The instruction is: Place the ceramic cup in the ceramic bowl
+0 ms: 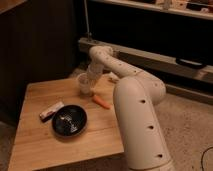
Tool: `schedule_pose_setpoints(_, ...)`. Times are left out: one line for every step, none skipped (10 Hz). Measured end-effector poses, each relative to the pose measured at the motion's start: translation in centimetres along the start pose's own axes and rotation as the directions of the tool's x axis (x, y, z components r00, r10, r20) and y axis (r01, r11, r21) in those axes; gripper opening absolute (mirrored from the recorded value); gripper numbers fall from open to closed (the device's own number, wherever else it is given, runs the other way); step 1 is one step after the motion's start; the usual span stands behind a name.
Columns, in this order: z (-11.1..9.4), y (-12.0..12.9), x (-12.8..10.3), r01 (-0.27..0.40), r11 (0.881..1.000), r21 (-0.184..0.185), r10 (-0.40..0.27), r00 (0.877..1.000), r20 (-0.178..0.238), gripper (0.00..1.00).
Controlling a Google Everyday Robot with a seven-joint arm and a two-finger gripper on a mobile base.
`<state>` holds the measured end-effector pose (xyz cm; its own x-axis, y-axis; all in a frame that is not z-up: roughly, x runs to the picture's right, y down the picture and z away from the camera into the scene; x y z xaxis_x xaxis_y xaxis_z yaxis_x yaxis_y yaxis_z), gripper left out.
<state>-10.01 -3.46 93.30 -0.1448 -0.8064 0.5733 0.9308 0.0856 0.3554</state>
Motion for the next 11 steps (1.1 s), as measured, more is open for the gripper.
schedule_pose_setpoints(-0.4, -0.2, -0.3, 0.006, 1.0, 0.009, -0.006, 1.0, -0.006, 0.02)
schedule_pose_setpoints(-1.0, -0.3, -0.7, 0.021, 1.0, 0.015, -0.021, 1.0, -0.014, 0.0)
schedule_pose_setpoints(-2.2, -0.9, -1.4, 0.047, 0.999, 0.024, -0.046, 0.999, -0.029, 0.0)
schedule_pose_setpoints(-4.3, -1.7, -2.5, 0.078, 0.996, 0.032, -0.076, 0.996, -0.053, 0.0)
schedule_pose_setpoints(-7.1, -2.3, -4.0, 0.109, 0.993, 0.038, -0.106, 0.992, -0.074, 0.0)
schedule_pose_setpoints(-10.4, -3.1, -6.1, 0.149, 0.987, 0.054, -0.144, 0.986, -0.086, 0.0)
schedule_pose_setpoints(-12.3, -3.5, -8.0, 0.175, 0.982, 0.068, -0.169, 0.982, -0.085, 0.0)
schedule_pose_setpoints(-13.9, -4.3, -10.3, 0.207, 0.975, 0.083, -0.201, 0.977, -0.072, 0.0)
schedule_pose_setpoints(-14.8, -5.6, -12.2, 0.243, 0.965, 0.095, -0.239, 0.97, -0.051, 0.0)
schedule_pose_setpoints(-14.9, -7.3, -14.3, 0.293, 0.95, 0.108, -0.292, 0.956, -0.026, 0.0)
schedule_pose_setpoints(-14.8, -8.3, -15.7, 0.335, 0.935, 0.119, -0.336, 0.942, -0.015, 0.0)
